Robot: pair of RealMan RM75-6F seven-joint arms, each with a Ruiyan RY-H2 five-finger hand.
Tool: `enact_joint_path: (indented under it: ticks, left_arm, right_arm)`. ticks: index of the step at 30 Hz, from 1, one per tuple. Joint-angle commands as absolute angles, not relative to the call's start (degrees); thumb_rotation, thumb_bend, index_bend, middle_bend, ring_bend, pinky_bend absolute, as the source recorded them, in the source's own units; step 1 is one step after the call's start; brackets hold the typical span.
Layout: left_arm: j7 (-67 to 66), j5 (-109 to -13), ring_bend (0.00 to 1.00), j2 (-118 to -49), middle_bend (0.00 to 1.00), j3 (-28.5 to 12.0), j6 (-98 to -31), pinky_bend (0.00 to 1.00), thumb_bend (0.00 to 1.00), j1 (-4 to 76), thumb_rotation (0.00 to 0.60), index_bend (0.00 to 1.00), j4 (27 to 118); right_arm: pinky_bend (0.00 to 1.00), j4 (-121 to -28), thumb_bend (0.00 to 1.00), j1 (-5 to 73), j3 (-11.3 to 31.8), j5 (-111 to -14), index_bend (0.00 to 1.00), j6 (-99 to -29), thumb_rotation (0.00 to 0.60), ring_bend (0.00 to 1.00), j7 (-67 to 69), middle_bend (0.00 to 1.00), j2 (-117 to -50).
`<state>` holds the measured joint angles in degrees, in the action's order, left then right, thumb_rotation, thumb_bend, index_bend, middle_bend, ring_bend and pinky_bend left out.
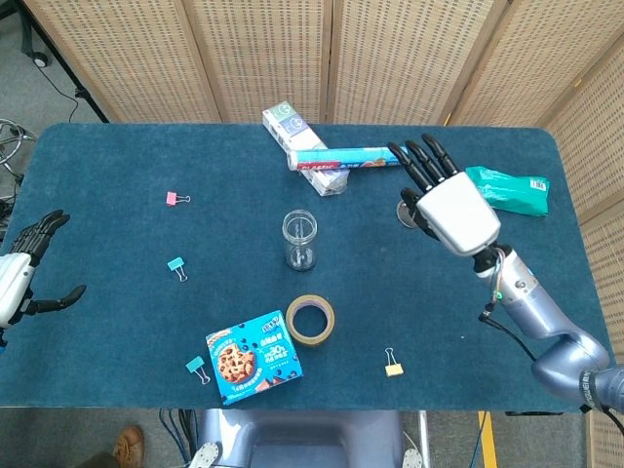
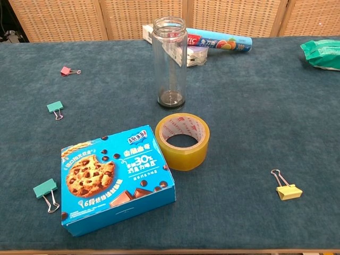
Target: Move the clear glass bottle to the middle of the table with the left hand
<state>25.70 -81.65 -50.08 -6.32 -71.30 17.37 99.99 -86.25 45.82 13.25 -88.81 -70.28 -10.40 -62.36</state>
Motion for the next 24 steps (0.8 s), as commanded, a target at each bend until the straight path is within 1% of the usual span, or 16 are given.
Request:
enact_joint_path:
  ticks: [1, 3, 6, 12, 18, 24]
  left_arm:
    - [25.52, -81.34, 0.00, -49.91, 0.00, -6.41, -71.31, 0.00, 0.25, 17.26, 0.600, 0.00, 100.15]
    - [25.51, -81.23, 0.00, -49.79, 0.00, -6.46, -71.32, 0.00, 0.25, 17.21, 0.600, 0.00, 100.23]
    - [24.66, -80.91, 0.00, -49.25, 0.00, -6.30, -71.11, 0.00, 0.25, 17.02, 0.600, 0.00, 100.57]
    - [22.43, -79.36, 0.00, -47.71, 0.00, -6.45, -71.55, 0.00, 0.25, 16.24, 0.600, 0.00, 102.72]
    - [23.53, -79.70, 0.00, -46.79, 0.00, -6.39, -71.37, 0.00, 0.25, 15.91, 0.600, 0.00, 103.52]
    - [24.18, -79.95, 0.00, -46.02, 0.00, -6.39, -71.49, 0.00, 0.26, 15.59, 0.600, 0.00, 103.75]
  right_arm:
    - [0.00, -90.14, 0.47, 49.14, 16.33, -85.45, 0.64, -66.39, 0.600, 0.00, -14.63, 0.00, -61.91]
    - [0.00, -91.02, 0.47, 50.27, 17.05, -84.56, 0.64, -65.22, 0.600, 0.00, -16.25, 0.00, -62.64]
    - [0.00, -91.77, 0.47, 53.53, 18.56, -81.88, 0.64, -61.87, 0.600, 0.00, -19.63, 0.00, -65.71]
    - [0.00, -90.68, 0.47, 57.01, 19.93, -76.59, 0.64, -59.22, 0.600, 0.00, -25.39, 0.00, -71.41]
    - [0.00, -87.69, 0.47, 59.24, 20.45, -72.46, 0.64, -58.20, 0.600, 0.00, -28.54, 0.00, -76.35]
    - [0.00, -85.27, 0.47, 61.10, 21.40, -69.18, 0.64, -57.79, 0.600, 0.00, -31.05, 0.00, -79.07]
